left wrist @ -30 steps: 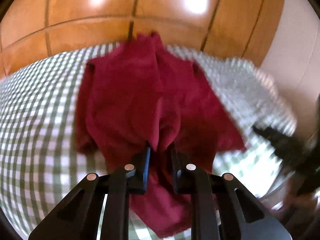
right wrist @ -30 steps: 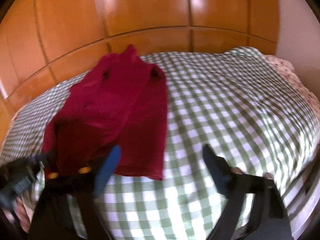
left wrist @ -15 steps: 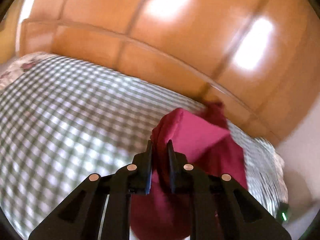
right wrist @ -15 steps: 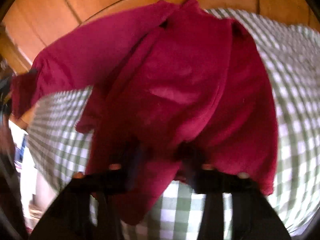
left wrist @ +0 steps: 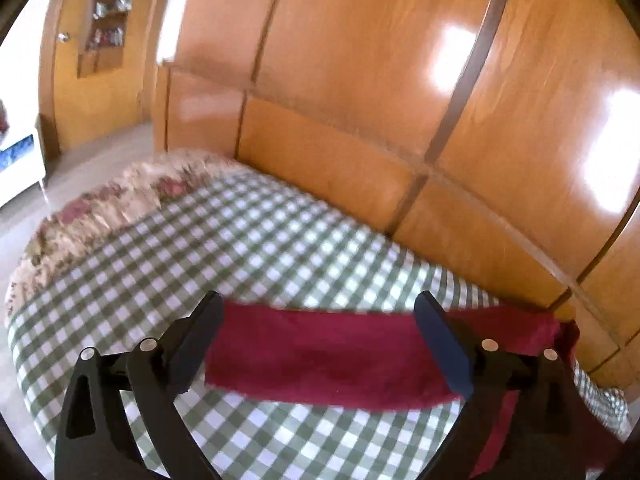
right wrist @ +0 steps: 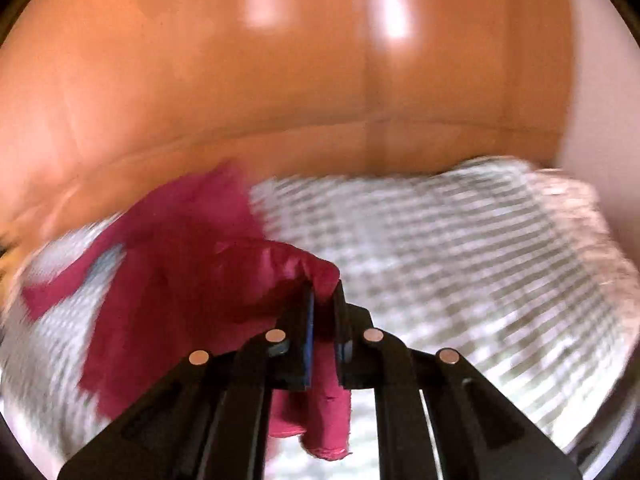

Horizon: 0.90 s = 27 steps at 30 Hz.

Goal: Fold small clothes
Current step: 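Lift the shirt with both tools and shake it out over the bed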

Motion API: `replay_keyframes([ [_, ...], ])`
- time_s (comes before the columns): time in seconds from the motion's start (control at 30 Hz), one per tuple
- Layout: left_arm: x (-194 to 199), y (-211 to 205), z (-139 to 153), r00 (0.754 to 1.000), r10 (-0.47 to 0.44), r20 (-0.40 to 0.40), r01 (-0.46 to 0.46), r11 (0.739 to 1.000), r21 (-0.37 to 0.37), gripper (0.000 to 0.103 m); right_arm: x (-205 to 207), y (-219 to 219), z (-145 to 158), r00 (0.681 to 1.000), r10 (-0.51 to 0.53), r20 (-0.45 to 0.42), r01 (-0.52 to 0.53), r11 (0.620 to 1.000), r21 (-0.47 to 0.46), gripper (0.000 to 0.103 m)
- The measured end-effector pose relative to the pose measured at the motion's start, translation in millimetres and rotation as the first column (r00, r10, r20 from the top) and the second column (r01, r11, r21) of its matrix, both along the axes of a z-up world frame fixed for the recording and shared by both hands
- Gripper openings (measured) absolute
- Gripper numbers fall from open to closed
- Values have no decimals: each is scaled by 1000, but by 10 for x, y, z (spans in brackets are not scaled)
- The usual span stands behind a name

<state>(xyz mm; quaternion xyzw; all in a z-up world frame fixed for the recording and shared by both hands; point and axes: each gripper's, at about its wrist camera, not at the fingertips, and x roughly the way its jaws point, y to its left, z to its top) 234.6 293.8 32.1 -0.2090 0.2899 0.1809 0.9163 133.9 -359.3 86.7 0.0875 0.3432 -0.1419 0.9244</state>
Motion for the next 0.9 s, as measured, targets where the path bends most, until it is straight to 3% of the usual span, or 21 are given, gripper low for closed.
replay_keyframes([
  [0.07, -40, -24, -37, 998, -51, -36, 50, 998, -25, 93, 227, -462, 27, 989, -150, -3, 149, 988, -44, 8],
  [0.1, -91, -60, -96, 995, -90, -43, 87, 995, -54, 84, 321, -648, 20, 977, -213, -4, 212, 974, -73, 17],
  [0.13, -151, -136, -147, 990, -132, -50, 128, 989, -76, 81, 364, -763, 21, 971, -241, 2, 240, 967, -84, 30],
  [0.17, -204, -214, -198, 982, -177, -60, 172, 981, -90, 77, 408, -890, 24, 964, -266, 17, 266, 961, -76, 71],
  [0.2, -268, -313, -301, 969, -238, -69, 230, 967, -108, 68, 390, -937, 12, 957, -286, 34, 288, 956, -60, 83],
  [0.27, -385, -540, -455, 938, -335, -84, 320, 934, -160, 53, 314, -891, -85, 962, -272, 19, 273, 962, -14, 82],
  [0.3, -446, -662, -581, 913, -397, -91, 373, 904, -209, 49, 270, -817, -158, 972, -237, 0, 237, 971, 13, 82],
  [0.37, -529, -875, -777, 872, -478, -104, 435, 856, -281, 45, 149, -619, -351, 989, -136, -51, 140, 987, 82, 82],
  [0.43, -598, -1107, -941, 830, -551, -87, 487, 791, -369, 45, -46, -324, -584, 995, -5, -100, 25, 979, 202, 82],
  [0.57, -661, -1437, -1121, 797, -602, -54, 507, 714, -484, 46, -427, 298, -1060, 951, 259, -168, -154, 869, 470, 71],
  [0.63, -685, -1626, -1162, 782, -620, -57, 517, 697, -496, 46, -527, 616, -1202, 918, 340, -202, -206, 846, 491, 64],
  [0.7, -722, -1837, -1179, 751, -656, -69, 553, 683, -477, 45, -586, 912, -1330, 890, 381, -249, -240, 857, 456, 47],
  [0.73, -728, -1917, -1197, 745, -661, -93, 557, 693, -458, 39, -595, 992, -1355, 885, 387, -260, -247, 862, 442, 33],
  [0.77, -738, -1959, -1222, 745, -657, -116, 555, 707, -439, 11, -606, 1078, -1342, 885, 388, -257, -266, 874, 406, 24],
  [0.8, -745, -1998, -1238, 744, -654, -139, 551, 718, -426, 5, -606, 1117, -1310, 880, 403, -252, -282, 870, 405, 8],
  [0.9, -846, -1943, -1096, 770, -631, -97, 545, 728, -415, 5, -673, 1094, -988, 896, 397, -201, -309, 881, 359, 8],
])
